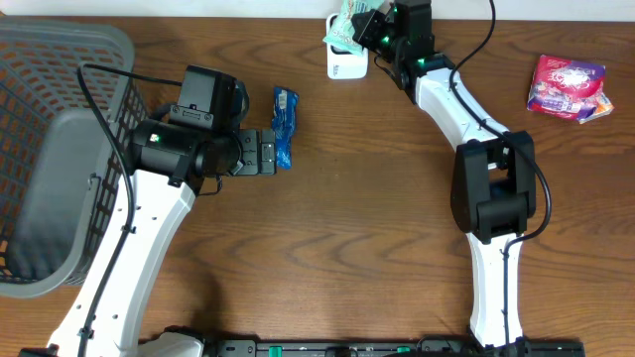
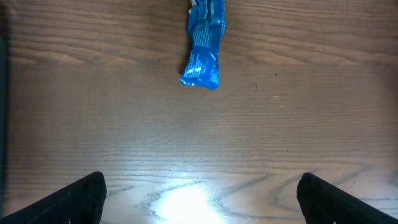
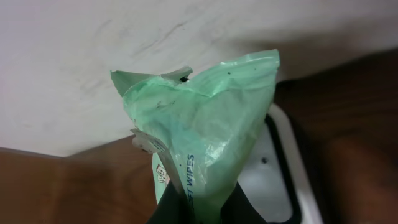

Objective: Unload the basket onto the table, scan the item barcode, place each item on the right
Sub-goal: 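Hold the wipes packet up against the scanner with the right gripper, then carry the wipes packet to the right corner and release it, then reach the right gripper to the blue wrapper and grasp it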

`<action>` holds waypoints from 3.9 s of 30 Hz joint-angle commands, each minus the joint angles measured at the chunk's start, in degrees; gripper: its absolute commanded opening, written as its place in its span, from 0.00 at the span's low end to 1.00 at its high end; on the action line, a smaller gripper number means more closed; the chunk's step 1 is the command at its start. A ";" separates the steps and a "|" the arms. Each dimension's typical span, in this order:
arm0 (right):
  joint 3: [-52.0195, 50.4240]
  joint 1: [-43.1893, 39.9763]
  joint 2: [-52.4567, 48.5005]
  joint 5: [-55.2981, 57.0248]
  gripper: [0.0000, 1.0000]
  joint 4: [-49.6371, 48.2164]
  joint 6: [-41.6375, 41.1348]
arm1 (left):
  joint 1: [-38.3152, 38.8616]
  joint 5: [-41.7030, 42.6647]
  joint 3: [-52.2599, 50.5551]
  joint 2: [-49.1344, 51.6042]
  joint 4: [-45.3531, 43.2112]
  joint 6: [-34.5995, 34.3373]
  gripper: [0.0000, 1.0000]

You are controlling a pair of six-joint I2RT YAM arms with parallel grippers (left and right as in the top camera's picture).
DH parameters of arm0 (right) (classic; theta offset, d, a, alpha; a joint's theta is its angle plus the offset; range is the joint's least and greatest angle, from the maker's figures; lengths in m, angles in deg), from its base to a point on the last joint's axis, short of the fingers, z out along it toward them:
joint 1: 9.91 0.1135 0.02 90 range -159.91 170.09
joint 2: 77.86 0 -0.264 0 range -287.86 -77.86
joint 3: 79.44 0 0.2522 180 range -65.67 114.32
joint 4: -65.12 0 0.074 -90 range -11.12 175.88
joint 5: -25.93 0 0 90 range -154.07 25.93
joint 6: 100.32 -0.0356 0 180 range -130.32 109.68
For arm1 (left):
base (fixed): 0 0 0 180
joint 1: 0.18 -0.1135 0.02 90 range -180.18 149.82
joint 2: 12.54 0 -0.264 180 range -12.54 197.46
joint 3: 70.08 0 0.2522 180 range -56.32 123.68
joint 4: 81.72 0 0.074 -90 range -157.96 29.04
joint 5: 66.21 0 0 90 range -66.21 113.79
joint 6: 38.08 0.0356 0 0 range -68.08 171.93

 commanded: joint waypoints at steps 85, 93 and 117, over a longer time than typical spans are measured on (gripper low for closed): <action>-0.81 -13.86 14.80 -23.52 0.75 49.07 27.69 | -0.20 -0.55 0.15 0.04 0.20 0.81 0.98; -0.81 3.43 9.70 -8.76 0.75 41.64 17.90 | -0.20 -0.55 0.15 0.04 0.20 0.81 0.98; -0.81 22.49 -3.10 -4.39 0.69 37.55 7.21 | -0.20 -0.55 0.15 0.04 0.20 0.81 0.98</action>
